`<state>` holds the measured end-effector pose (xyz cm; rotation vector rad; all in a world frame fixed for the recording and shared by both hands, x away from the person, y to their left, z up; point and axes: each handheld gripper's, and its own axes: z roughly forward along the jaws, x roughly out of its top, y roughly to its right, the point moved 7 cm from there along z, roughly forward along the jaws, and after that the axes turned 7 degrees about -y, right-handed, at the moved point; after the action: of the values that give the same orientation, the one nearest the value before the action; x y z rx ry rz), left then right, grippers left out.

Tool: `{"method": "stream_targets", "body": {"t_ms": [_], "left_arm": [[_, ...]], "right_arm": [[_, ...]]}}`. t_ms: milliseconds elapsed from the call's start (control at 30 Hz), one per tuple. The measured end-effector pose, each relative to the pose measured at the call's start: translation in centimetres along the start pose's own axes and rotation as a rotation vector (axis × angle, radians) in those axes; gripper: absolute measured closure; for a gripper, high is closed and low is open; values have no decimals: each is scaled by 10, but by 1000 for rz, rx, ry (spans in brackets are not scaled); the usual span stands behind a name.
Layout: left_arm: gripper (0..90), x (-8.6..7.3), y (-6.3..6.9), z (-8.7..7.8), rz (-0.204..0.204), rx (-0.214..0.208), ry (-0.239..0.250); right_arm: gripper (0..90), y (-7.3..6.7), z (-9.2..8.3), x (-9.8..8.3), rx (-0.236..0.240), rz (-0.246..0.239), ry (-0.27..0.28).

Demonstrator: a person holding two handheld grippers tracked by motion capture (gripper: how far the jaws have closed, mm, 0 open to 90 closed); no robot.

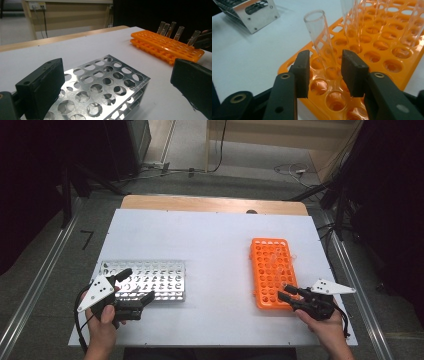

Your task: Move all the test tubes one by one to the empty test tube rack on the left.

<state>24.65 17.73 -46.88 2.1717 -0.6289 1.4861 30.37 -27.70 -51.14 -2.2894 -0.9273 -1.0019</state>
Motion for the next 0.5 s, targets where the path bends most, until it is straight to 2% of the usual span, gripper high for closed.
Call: {"method": "stream_targets", "body": {"t_ms": [33, 133, 367, 500], "left_arm": [[0, 0, 1, 1, -2, -4, 0], [0, 0, 4, 3, 4, -11, -7], [0, 2, 12, 7, 10, -33, -8], [0, 2, 14, 7, 11, -38, -6]], "right_arm": [[612, 2, 4, -2, -12, -3, -15], [641, 3, 6, -2, -15, -2, -7], [730, 2, 10, 0, -83, -51, 1], [739, 3, 10, 1, -91, -61, 5]]}}
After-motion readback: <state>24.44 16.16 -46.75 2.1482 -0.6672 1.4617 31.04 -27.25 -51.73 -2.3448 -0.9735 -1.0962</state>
